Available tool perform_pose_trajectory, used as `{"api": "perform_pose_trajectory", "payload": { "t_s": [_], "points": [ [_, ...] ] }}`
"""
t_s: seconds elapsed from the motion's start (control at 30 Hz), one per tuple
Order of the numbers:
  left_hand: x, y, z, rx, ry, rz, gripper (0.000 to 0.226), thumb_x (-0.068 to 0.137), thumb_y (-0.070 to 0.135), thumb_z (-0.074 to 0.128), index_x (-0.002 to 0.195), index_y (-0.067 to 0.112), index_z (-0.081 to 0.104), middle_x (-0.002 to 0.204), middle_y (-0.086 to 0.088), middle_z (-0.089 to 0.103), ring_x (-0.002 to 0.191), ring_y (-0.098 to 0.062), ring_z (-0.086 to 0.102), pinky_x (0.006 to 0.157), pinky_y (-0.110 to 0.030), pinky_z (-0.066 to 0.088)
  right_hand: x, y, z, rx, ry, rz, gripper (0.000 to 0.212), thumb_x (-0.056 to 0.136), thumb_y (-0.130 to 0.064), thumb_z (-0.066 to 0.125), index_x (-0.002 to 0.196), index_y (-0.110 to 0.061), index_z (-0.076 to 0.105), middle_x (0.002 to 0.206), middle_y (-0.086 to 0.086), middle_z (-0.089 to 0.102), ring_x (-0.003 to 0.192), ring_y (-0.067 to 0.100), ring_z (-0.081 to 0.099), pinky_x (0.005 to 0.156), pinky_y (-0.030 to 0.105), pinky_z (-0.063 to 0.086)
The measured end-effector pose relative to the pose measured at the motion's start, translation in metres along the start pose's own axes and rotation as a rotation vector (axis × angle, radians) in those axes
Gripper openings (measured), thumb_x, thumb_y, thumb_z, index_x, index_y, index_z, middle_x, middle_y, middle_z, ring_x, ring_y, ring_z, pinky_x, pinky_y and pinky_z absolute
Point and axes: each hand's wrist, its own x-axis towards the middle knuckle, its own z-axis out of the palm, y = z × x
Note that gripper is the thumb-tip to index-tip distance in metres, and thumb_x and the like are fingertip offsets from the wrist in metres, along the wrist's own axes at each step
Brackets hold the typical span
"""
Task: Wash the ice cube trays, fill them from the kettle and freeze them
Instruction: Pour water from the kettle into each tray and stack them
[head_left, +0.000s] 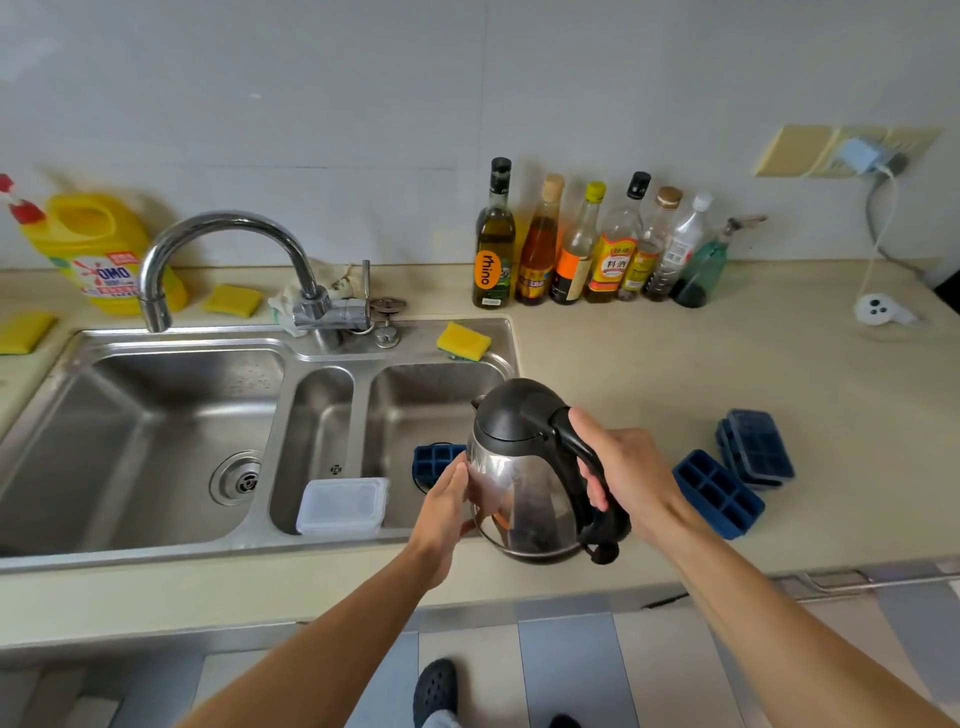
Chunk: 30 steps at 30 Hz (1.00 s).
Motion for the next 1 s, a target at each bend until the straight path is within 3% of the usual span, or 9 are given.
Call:
{"api": "perform_pose_trajectory", "payload": {
  "t_s": [0.1, 0.2, 0.33, 0.57, 0.77, 0.93, 1.0],
  "points": [
    [0.002, -0.004, -0.009, -0.027, 0.019, -0.052, 0.040, 0.109, 0.042, 0.034, 0.107, 0.018, 0.067, 0.105, -0.003, 0.074, 0.107, -0.023, 0.064, 0.085, -0.038, 0.053, 0.003, -0.010, 0.009, -0.027, -0.028, 0.014, 0.063, 0.077, -0.072, 0.059, 0.049, -0.016, 0.061, 0.046, 0.009, 0.052, 0.042, 0.022, 0.046, 0.055, 0.033, 0.045],
    [0.004, -0.006, -0.019, -0.066, 0.027, -0.089, 0.035, 0.106, 0.040, 0.042, 0.098, 0.020, 0.070, 0.108, -0.006, 0.075, 0.108, -0.025, 0.065, 0.085, -0.040, 0.055, 0.008, -0.019, 0.018, -0.061, -0.057, 0.016, 0.062, 0.085, -0.065, 0.060, 0.054, -0.012, 0.062, 0.048, 0.010, 0.051, 0.043, 0.022, 0.045, 0.055, 0.033, 0.043],
    [0.005, -0.006, -0.025, -0.107, 0.019, -0.103, 0.036, 0.105, 0.040, 0.043, 0.100, 0.020, 0.071, 0.106, -0.006, 0.075, 0.109, -0.026, 0.066, 0.087, -0.042, 0.056, 0.018, -0.028, 0.030, -0.087, -0.051, 0.038, 0.061, 0.091, -0.058, 0.063, 0.054, -0.009, 0.060, 0.046, 0.008, 0.049, 0.041, 0.021, 0.043, 0.053, 0.031, 0.042],
    [0.005, -0.005, -0.032, -0.081, 0.000, -0.100, 0.046, 0.102, 0.033, 0.037, 0.063, 0.026, 0.061, 0.093, -0.005, 0.075, 0.088, -0.017, 0.067, 0.079, -0.035, 0.051, 0.032, -0.033, 0.044, -0.107, -0.058, 0.113, 0.060, 0.088, -0.060, 0.064, 0.051, -0.012, 0.060, 0.046, 0.009, 0.049, 0.040, 0.021, 0.042, 0.049, 0.028, 0.041],
    [0.006, -0.004, -0.041, -0.024, -0.051, -0.068, 0.045, 0.104, 0.030, 0.030, 0.070, 0.019, 0.057, 0.094, -0.013, 0.073, 0.092, -0.020, 0.069, 0.086, -0.036, 0.050, 0.040, -0.037, 0.053, -0.118, -0.080, 0.119, 0.059, 0.087, -0.058, 0.065, 0.054, -0.010, 0.061, 0.047, 0.010, 0.049, 0.040, 0.021, 0.041, 0.050, 0.029, 0.042],
    [0.010, -0.004, -0.049, -0.038, -0.034, -0.083, 0.053, 0.106, 0.029, 0.032, 0.065, 0.026, 0.065, 0.088, -0.005, 0.075, 0.084, -0.011, 0.073, 0.070, -0.022, 0.056, 0.045, -0.041, 0.059, -0.129, -0.085, 0.129, 0.060, 0.089, -0.059, 0.064, 0.053, -0.011, 0.060, 0.047, 0.010, 0.049, 0.041, 0.021, 0.042, 0.053, 0.030, 0.042],
    [0.010, -0.003, -0.049, -0.027, -0.030, -0.093, 0.051, 0.105, 0.029, 0.031, 0.065, 0.024, 0.062, 0.090, -0.006, 0.075, 0.086, -0.011, 0.072, 0.075, -0.027, 0.055, 0.046, -0.041, 0.061, -0.127, -0.082, 0.136, 0.060, 0.090, -0.058, 0.064, 0.054, -0.010, 0.060, 0.047, 0.010, 0.048, 0.041, 0.022, 0.041, 0.053, 0.031, 0.042]
  ]
}}
